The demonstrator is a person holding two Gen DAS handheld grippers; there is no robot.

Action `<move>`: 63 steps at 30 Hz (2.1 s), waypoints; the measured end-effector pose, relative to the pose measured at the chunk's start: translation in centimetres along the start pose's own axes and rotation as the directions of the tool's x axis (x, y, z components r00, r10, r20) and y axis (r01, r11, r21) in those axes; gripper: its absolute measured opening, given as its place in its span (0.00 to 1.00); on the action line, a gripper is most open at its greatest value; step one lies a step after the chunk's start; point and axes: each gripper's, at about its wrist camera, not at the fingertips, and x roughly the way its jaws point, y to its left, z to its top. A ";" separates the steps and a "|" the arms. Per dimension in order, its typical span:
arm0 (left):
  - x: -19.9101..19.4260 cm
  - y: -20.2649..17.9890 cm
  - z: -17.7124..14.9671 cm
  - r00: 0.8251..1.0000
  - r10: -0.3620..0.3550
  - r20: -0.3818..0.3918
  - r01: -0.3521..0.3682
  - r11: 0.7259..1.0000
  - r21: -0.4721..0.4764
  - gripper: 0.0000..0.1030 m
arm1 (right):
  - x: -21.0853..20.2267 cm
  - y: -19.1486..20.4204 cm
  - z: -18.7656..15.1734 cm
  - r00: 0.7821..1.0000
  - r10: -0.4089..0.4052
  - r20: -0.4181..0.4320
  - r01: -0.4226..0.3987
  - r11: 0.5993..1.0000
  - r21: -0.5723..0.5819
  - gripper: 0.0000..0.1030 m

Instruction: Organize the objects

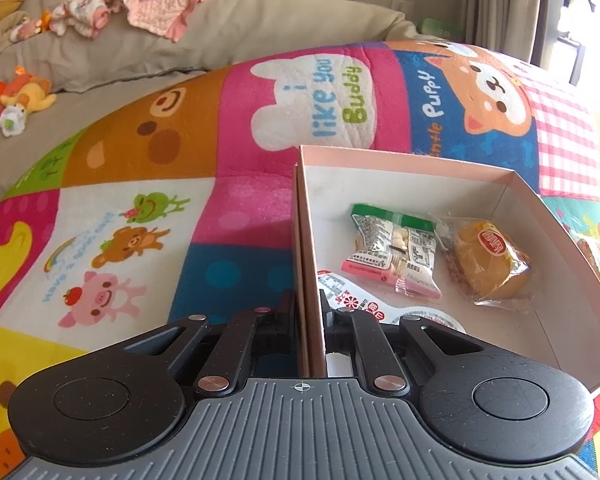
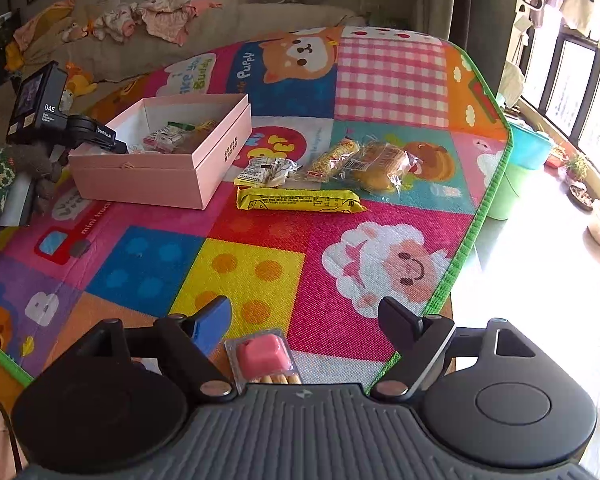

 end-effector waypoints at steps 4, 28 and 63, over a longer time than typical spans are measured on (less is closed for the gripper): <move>0.0 0.0 0.0 1.000 -0.004 0.000 0.004 1.000 -0.003 0.11 | 0.7 1.5 -1.0 0.997 0.002 -0.075 -0.010 0.995 -0.103 0.81; -0.2 0.3 -0.2 1.000 -0.027 0.001 0.027 0.999 -0.018 0.13 | 0.2 7.1 13.6 0.987 0.095 0.131 -0.071 0.982 -0.177 0.31; -0.2 0.5 -0.5 1.000 -0.030 0.000 0.030 1.000 -0.010 0.13 | 16.4 -0.8 10.5 0.982 -0.189 -0.025 0.191 0.971 0.146 0.76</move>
